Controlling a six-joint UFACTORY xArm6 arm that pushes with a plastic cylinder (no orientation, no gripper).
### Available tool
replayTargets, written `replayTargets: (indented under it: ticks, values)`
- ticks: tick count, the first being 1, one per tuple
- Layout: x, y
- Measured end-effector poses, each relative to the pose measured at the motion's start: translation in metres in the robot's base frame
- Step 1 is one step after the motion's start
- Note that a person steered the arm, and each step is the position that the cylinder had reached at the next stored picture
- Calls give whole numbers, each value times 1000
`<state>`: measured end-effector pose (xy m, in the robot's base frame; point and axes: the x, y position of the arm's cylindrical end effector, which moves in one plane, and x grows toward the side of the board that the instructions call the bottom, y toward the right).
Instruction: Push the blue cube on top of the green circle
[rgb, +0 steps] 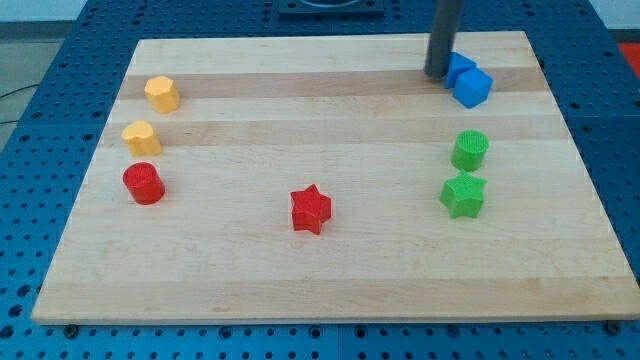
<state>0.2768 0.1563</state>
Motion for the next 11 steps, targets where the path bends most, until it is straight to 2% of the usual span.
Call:
replayTargets:
  ticks: [1, 2, 3, 4, 5, 7, 8, 9, 10, 11]
  values:
    - [-27, -1]
    - [-56, 36]
    - [-29, 87]
    - [26, 71]
    - [40, 45]
    - [11, 61]
    - [11, 28]
    - [31, 13]
    - [73, 17]
    - [56, -8]
